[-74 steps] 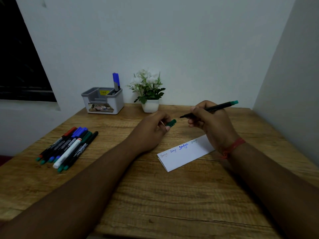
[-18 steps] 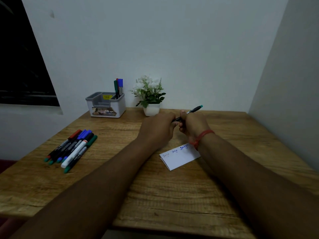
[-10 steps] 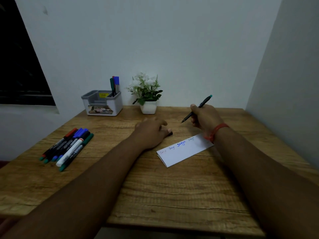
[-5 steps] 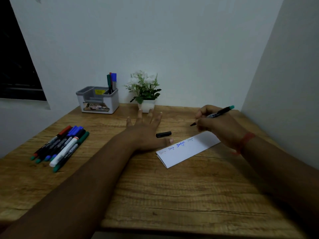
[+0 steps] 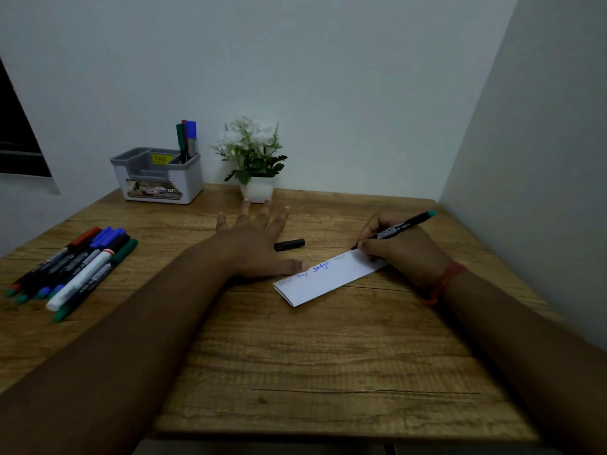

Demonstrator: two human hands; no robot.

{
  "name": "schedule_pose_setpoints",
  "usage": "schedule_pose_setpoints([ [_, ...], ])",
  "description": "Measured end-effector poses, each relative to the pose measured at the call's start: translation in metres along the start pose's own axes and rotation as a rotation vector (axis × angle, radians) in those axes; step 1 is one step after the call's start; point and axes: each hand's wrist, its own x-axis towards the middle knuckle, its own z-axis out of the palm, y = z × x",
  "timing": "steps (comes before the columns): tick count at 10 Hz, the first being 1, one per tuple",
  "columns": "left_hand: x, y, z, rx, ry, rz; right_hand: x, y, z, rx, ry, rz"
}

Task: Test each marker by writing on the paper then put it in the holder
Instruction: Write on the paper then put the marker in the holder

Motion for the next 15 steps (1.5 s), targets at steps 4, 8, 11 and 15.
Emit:
schedule_pose_setpoints([
  [4,0.0020,0.0006,0.0001,-0.024,-0.013,-0.005,0.0063,0.0070,0.0024,-0.070,-0.008,0.012],
  [8,0.0024,0.0000,0.0006,-0.022,-0.002,0.000,0.0068,0.0059,0.0004,-0.055,-0.013,0.035],
  [11,0.0036,-0.0010,0.0019,-0.021,0.000,0.000,0.0079,0.0050,0.0014,-0.040,0.000,0.063],
  [15,0.0038,-0.0012,0.0012,-0.022,-0.013,0.002,0.0086,0.0049,0.0005,-0.055,0.014,0.085],
])
